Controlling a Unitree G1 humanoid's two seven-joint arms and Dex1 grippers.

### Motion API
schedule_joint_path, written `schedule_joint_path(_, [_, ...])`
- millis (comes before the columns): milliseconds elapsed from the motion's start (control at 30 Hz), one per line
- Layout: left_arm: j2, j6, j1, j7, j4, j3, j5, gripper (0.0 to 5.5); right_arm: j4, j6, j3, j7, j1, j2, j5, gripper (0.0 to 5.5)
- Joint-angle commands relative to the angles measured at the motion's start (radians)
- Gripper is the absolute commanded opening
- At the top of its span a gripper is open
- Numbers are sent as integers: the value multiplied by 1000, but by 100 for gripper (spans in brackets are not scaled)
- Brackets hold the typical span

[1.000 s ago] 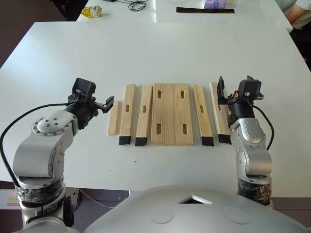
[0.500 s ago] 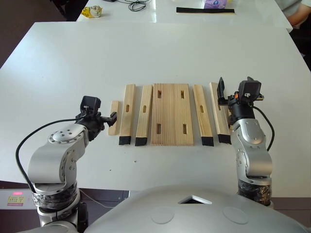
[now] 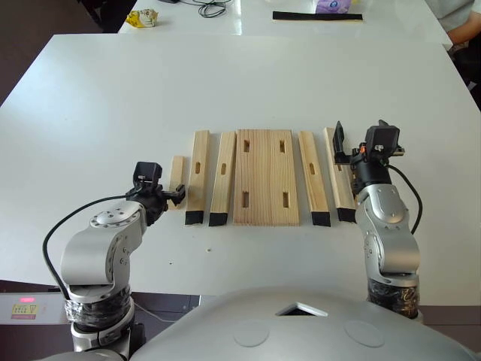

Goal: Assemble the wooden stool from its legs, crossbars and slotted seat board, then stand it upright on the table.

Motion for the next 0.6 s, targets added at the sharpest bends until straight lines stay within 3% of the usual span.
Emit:
schedule_joint_path(33, [-11, -10, -4, 12, 16, 2, 21, 425, 8, 14, -1, 3, -4, -6, -10, 447])
schedule_joint_path(333, [-43, -14, -26, 14, 38, -37, 27, 425, 10, 12, 8, -5, -2, 0, -13, 447])
schedule_joint_path(600, [-20, 21, 3, -18, 37, 8, 14, 310, -5, 16, 9, -9, 17, 5, -14, 447])
